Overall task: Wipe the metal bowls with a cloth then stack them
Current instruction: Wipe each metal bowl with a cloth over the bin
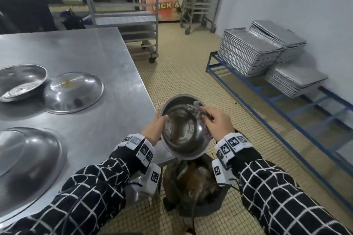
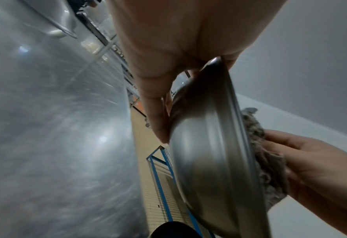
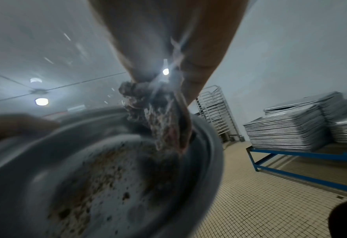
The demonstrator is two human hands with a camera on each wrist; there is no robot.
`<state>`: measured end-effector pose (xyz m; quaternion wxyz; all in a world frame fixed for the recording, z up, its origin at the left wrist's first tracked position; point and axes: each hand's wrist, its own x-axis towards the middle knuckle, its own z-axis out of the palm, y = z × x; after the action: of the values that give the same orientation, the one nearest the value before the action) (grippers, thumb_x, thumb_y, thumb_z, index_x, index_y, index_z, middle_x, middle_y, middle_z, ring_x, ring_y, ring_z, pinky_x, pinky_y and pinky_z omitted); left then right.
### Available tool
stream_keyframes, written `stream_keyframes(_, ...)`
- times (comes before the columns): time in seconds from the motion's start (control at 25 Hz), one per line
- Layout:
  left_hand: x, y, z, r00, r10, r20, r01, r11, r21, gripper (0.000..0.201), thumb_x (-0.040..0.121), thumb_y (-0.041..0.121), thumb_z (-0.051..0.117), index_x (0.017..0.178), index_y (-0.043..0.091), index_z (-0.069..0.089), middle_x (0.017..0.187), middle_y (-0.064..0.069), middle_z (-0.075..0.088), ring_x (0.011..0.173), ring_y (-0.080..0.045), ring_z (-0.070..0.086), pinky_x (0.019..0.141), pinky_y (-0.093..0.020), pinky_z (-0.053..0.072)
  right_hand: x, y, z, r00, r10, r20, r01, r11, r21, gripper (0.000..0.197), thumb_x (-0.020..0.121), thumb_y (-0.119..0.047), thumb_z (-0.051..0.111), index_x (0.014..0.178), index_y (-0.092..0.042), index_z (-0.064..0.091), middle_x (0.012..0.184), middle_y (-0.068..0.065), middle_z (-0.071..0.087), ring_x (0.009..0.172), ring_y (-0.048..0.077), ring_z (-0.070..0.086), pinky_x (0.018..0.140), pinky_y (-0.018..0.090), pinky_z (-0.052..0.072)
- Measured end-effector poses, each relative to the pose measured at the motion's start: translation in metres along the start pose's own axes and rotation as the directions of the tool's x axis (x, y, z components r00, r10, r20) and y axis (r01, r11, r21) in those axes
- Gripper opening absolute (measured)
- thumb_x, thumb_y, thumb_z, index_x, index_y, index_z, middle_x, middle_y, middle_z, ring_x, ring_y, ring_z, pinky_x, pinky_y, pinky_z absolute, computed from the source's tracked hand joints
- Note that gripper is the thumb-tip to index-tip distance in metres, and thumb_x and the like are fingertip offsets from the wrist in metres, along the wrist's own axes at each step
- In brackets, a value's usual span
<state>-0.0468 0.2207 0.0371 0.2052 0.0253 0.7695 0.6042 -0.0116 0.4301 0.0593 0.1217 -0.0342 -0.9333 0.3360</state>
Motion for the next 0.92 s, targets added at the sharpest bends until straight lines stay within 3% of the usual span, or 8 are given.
stream_keyframes(0.16,0.019,0.036,0.034,0.996,0.058,0.064,-0.062,0.996,0.065,0.025,0.101,0.037,0.029,0.125,0.045,0.033,0.095,0.002,0.066,0.090,-0.018,0.065,0.101,-0.043,0.043,0.044,0.021,-0.004,0.996,-0.046,0.070,0.054,0.992,-0.111,0.032,0.092,-0.015,0.057,0.123,-0.011,0.062,0.116,0.007,0.061,0.108,0.021,0.055,0.093,0.019,0.034)
stream_keyframes(0.32,0.044,0.059,0.054,0.992,0.089,0.085,-0.094,0.994,0.062,0.042,0.100,0.047,0.029,0.140,0.035,0.031,0.105,0.000,0.065,0.103,-0.016,0.061,0.089,-0.021,0.046,0.057,0.029,-0.008,0.944,-0.252,0.214,0.267,0.963,-0.042,0.031,0.092,-0.012,0.056,0.122,-0.009,0.063,0.123,0.007,0.055,0.114,0.021,0.052,0.096,0.012,0.027)
stream_keyframes(0.4,0.059,0.063,0.060,0.992,0.103,0.074,-0.107,0.993,0.046,0.051,0.094,0.055,0.031,0.142,0.037,0.030,0.116,-0.003,0.064,0.112,-0.021,0.058,0.099,-0.033,0.044,0.053,0.035,-0.010,0.866,-0.334,0.373,0.361,0.933,-0.002,0.038,0.091,-0.012,0.057,0.129,-0.012,0.058,0.125,0.006,0.051,0.115,0.021,0.050,0.096,0.011,0.028)
stream_keyframes(0.52,0.078,0.063,0.062,0.996,0.058,0.073,-0.060,0.998,0.024,0.063,0.088,0.067,0.035,0.144,0.040,0.024,0.132,-0.008,0.056,0.119,-0.027,0.055,0.107,-0.047,0.038,0.054,0.052,-0.015,0.751,-0.244,0.614,0.410,0.901,-0.143,0.042,0.094,-0.006,0.046,0.133,-0.018,0.054,0.129,0.009,0.047,0.116,0.025,0.046,0.094,0.023,0.035)
stream_keyframes(0.64,0.087,0.068,0.059,0.995,0.052,0.082,-0.058,0.996,0.062,0.057,0.091,0.063,0.030,0.143,0.042,0.024,0.118,-0.011,0.066,0.105,-0.026,0.064,0.103,-0.044,0.042,0.064,0.066,-0.032,0.865,-0.248,0.436,0.341,0.928,-0.149,0.032,0.091,-0.008,0.053,0.121,-0.012,0.062,0.122,0.006,0.054,0.109,0.022,0.053,0.100,0.029,0.041)
stream_keyframes(0.76,0.099,0.078,0.059,0.989,0.087,0.120,-0.099,0.990,0.102,0.039,0.092,0.059,0.032,0.130,0.052,0.033,0.102,-0.009,0.072,0.092,-0.025,0.070,0.100,-0.049,0.045,0.094,0.071,-0.050,0.967,-0.237,0.099,0.244,0.967,-0.071,0.034,0.090,-0.008,0.057,0.123,-0.015,0.060,0.116,0.000,0.056,0.101,0.012,0.055,0.091,0.017,0.040)
stream_keyframes(0.84,0.104,0.087,0.059,0.977,0.111,0.182,-0.135,0.983,0.125,0.035,0.093,0.054,0.036,0.128,0.054,0.034,0.109,-0.006,0.068,0.095,-0.026,0.069,0.097,-0.051,0.047,0.114,0.068,-0.054,0.970,-0.239,0.051,0.243,0.962,-0.122,0.030,0.092,-0.010,0.053,0.121,-0.014,0.059,0.118,-0.002,0.053,0.098,0.010,0.054,0.088,0.016,0.042)
stream_keyframes(0.92,0.108,0.098,0.062,0.969,0.130,0.208,-0.160,0.979,0.131,0.036,0.095,0.045,0.039,0.130,0.051,0.032,0.118,-0.005,0.062,0.101,-0.027,0.065,0.095,-0.052,0.048,0.125,0.069,-0.051,0.975,-0.178,0.133,0.200,0.963,-0.179,0.025,0.096,-0.017,0.047,0.119,-0.016,0.056,0.119,-0.001,0.052,0.098,0.015,0.055,0.089,0.028,0.048)
